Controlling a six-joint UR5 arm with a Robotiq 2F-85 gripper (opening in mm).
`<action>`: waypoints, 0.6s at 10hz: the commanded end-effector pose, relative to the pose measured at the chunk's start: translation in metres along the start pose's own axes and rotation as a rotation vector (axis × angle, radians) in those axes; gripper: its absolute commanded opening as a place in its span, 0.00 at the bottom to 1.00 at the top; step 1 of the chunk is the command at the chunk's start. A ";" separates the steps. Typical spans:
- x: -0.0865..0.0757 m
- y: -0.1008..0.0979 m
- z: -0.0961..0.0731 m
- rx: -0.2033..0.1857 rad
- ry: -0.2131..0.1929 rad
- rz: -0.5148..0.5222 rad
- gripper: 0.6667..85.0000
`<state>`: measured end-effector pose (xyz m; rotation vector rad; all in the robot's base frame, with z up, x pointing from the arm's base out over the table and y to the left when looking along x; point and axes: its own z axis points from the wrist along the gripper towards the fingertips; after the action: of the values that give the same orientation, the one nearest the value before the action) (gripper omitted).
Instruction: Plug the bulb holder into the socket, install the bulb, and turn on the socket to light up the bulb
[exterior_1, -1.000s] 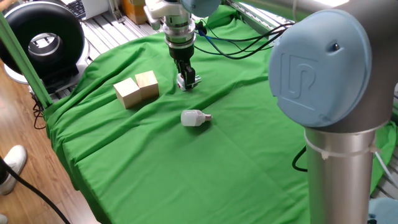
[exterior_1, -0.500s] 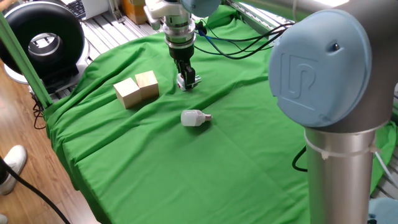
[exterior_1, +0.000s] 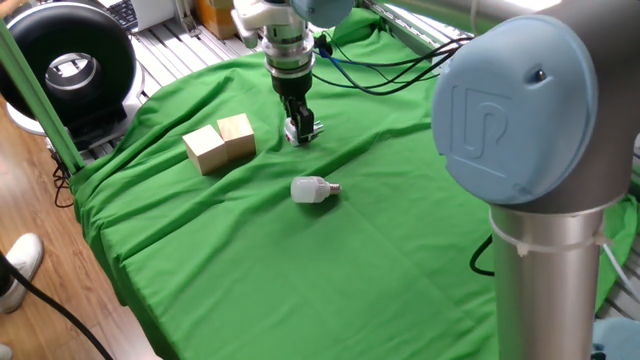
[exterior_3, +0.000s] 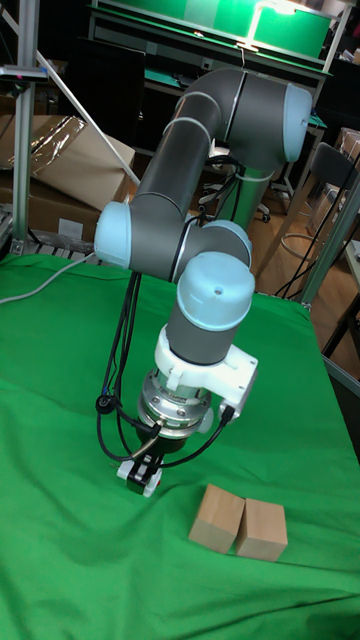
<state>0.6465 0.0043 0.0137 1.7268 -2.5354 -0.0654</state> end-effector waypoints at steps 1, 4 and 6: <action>-0.008 0.008 -0.019 -0.025 -0.029 0.028 0.02; -0.006 0.012 -0.044 -0.018 -0.033 -0.038 0.00; -0.002 0.012 -0.049 -0.011 -0.040 -0.110 0.00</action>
<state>0.6421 0.0107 0.0495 1.7887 -2.5050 -0.1000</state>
